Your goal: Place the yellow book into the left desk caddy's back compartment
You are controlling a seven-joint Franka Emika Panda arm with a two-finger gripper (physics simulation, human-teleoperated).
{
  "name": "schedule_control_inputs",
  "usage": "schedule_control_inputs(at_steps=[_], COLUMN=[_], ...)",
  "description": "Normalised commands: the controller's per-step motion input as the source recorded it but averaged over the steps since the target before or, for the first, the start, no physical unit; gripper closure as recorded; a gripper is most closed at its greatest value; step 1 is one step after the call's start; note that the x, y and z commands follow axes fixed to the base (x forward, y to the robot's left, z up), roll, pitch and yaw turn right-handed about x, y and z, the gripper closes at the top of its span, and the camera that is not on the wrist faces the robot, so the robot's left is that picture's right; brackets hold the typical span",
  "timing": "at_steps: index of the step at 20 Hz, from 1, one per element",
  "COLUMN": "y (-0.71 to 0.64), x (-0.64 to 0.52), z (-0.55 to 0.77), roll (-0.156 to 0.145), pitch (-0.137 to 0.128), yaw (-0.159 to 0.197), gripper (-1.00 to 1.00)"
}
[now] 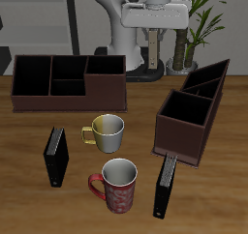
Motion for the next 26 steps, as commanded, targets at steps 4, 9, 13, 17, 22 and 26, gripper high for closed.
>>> schedule_control_inputs(at_steps=[4,9,13,17,22,26], y=[0.32,0.34,0.26,0.34,0.28,0.19], x=[-0.05,0.03,0.13,0.13,0.15,0.06], z=[0.08,0.06,0.01,0.02,0.03,-0.01], roll=[0.013,-0.011,-0.034,0.008,-0.014,0.014], pitch=[-0.005,0.005,0.032,0.001,0.01,0.021], yaw=[-0.051,-0.053,-0.049,-0.006,-0.039,-0.036], gripper=[1.0,1.0,1.0,1.0,1.0,1.0])
